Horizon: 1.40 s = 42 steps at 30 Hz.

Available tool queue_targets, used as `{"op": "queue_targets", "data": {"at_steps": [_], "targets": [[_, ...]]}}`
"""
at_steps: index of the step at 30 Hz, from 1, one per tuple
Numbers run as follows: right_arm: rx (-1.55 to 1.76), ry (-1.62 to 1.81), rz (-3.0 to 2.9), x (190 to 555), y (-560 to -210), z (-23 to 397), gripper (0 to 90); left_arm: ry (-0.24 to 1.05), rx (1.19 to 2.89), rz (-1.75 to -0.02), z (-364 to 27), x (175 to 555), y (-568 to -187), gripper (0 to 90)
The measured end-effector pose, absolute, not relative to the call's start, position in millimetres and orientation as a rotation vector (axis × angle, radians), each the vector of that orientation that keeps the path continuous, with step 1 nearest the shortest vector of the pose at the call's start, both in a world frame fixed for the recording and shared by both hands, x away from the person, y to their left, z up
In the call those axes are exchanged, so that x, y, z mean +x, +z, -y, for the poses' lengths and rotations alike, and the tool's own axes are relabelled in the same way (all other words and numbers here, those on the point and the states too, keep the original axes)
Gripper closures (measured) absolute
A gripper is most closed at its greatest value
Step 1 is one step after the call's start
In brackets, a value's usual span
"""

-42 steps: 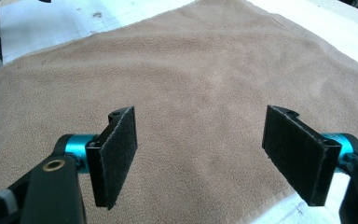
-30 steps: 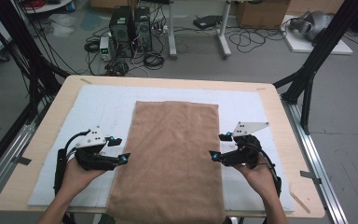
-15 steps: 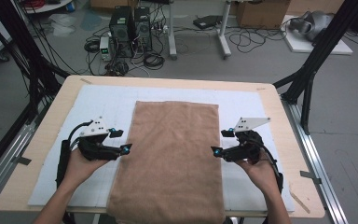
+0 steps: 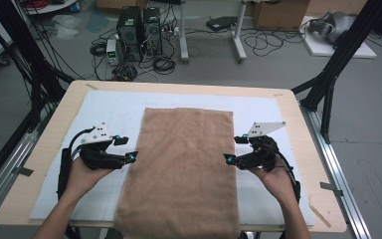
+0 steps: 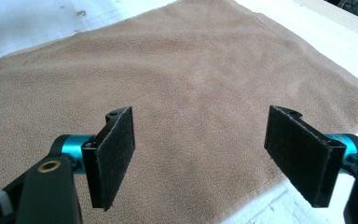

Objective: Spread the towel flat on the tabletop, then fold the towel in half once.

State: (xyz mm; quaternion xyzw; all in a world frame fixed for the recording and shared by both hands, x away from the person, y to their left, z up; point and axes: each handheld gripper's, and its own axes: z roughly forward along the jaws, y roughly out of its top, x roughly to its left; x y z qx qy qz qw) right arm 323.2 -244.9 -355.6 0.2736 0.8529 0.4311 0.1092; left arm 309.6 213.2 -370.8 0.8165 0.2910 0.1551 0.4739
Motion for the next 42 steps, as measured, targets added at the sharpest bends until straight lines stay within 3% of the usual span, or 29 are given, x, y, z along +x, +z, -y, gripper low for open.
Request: {"op": "queue_targets", "data": {"at_steps": [17,24,30,42], "targets": [[0.843,1.270,-2.471,321.9,-353.5,256.9,23.5,0.370,1.994,-0.732,-211.4,321.4,-375.2,36.4],[0.860,1.242,-2.473,341.1,-356.1,252.9,23.6,0.365,1.987,-0.799,-209.4,345.0,-377.4,37.6],[0.901,1.205,-2.444,371.6,-356.4,249.4,23.8,0.434,1.993,-0.823,-197.9,372.8,-372.4,39.7],[1.023,1.056,-2.451,412.7,-409.6,243.1,35.0,0.473,2.107,-0.881,-185.2,410.7,-418.9,49.4]]}}
